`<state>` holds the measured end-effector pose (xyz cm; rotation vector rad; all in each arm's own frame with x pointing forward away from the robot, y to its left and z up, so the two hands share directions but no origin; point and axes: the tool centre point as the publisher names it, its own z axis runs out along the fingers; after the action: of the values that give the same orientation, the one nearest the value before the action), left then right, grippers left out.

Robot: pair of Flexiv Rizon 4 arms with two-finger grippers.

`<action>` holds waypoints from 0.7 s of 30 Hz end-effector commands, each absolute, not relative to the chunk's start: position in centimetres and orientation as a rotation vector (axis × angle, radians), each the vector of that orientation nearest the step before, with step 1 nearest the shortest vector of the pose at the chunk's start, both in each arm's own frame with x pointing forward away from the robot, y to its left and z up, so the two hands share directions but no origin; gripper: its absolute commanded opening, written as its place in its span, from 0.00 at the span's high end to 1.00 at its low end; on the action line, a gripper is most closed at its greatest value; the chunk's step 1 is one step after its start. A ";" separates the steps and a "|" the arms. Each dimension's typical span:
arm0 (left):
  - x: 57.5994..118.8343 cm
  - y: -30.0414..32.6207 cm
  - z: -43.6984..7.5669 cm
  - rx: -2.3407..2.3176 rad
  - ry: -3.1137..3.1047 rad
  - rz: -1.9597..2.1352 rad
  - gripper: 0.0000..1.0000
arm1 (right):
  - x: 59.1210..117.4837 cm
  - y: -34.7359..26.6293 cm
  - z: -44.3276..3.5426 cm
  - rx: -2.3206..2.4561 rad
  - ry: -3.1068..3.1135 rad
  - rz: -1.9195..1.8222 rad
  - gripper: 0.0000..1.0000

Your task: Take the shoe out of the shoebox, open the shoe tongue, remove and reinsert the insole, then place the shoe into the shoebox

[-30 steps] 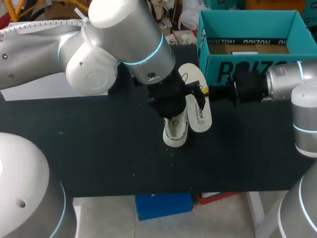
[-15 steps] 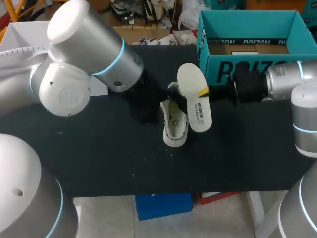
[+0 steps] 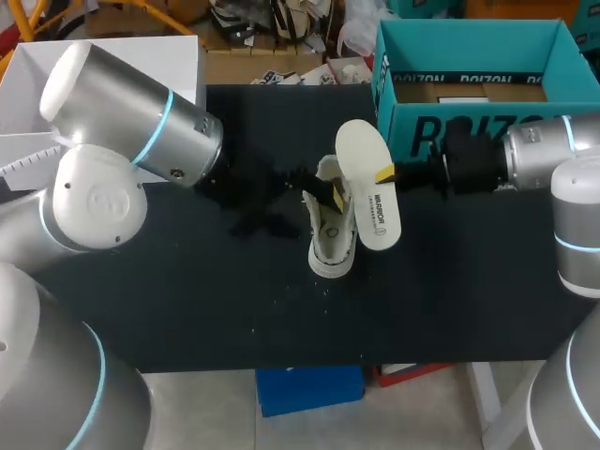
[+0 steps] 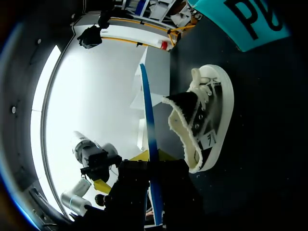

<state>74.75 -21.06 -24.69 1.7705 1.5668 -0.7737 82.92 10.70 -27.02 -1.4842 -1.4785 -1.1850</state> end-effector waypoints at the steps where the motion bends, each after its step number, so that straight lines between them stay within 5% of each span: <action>1: 74.7 -20.4 -26.2 1.391 1.208 -1.112 0.00 | 83.0 10.8 -27.0 -1.486 -1.479 -1.183 1.00; 21: 75.4 -19.4 -26.7 1.114 1.058 -1.020 0.00 | 83.0 10.8 -27.0 -1.486 -1.479 -1.183 1.00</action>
<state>76.22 -19.20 -26.03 1.3682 1.2728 -0.9273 82.90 10.69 -27.02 -1.4843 -1.4782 -1.1856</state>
